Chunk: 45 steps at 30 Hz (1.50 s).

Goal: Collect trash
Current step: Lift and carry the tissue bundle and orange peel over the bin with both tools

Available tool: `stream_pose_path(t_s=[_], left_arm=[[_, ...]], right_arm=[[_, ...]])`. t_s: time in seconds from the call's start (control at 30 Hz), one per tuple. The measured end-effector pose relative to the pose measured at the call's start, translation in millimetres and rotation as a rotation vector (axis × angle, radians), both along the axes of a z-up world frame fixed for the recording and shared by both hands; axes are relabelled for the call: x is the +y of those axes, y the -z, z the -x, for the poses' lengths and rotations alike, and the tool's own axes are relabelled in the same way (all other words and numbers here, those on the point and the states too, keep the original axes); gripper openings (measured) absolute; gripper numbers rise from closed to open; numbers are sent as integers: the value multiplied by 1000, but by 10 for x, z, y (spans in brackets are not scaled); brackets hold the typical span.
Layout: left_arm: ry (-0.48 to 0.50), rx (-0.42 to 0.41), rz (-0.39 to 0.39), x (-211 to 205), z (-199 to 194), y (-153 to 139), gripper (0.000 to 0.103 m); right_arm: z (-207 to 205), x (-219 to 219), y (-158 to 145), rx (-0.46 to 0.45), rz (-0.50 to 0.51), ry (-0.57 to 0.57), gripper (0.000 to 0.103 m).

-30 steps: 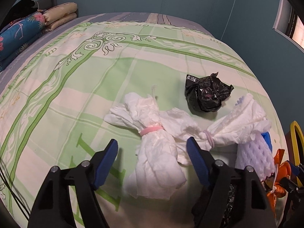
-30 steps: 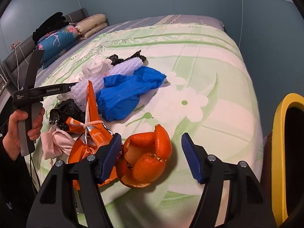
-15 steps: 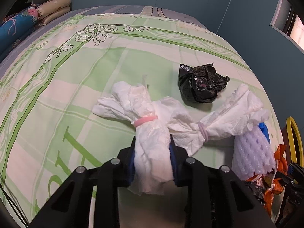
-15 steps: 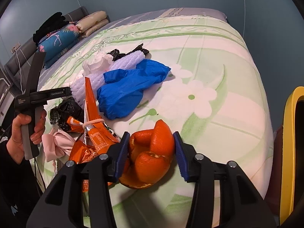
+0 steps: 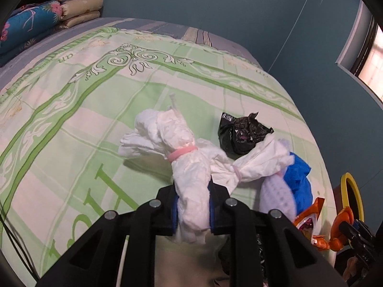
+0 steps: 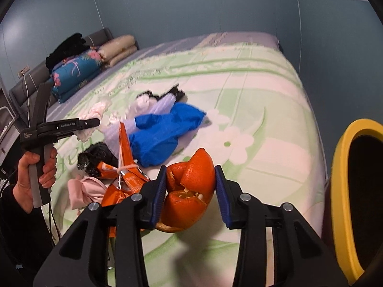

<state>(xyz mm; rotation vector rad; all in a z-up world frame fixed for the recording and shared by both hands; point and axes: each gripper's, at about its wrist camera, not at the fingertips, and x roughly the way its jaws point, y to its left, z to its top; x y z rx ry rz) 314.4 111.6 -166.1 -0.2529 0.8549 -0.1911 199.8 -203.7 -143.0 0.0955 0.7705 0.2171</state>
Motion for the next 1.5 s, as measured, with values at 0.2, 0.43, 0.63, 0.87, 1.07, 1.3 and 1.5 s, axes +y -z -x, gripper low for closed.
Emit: stream_pose_path(t_s=[0.2, 0.43, 0.63, 0.87, 1.07, 1.3, 1.5], left_arm=[[-29, -57, 13, 117, 154, -168, 17], [-29, -145, 18, 130, 397, -428, 17], [-3, -117, 59, 75, 650, -387, 17], [10, -149, 61, 73, 929, -542, 17], [-10, -224, 97, 170, 1074, -914, 17], [-18, -332, 86, 177, 1263, -1449, 16], [-3, -387, 65, 76, 1383, -1797, 16]], right_arm=[[128, -115, -177, -77, -8, 12, 37], [202, -194, -263, -112, -25, 14, 37], [254, -191, -290, -120, -31, 4, 37], [319, -180, -358, -144, -36, -15, 37], [335, -196, -384, -150, -45, -15, 37], [371, -209, -439, -170, -52, -17, 37], [396, -240, -531, -188, -64, -14, 37]])
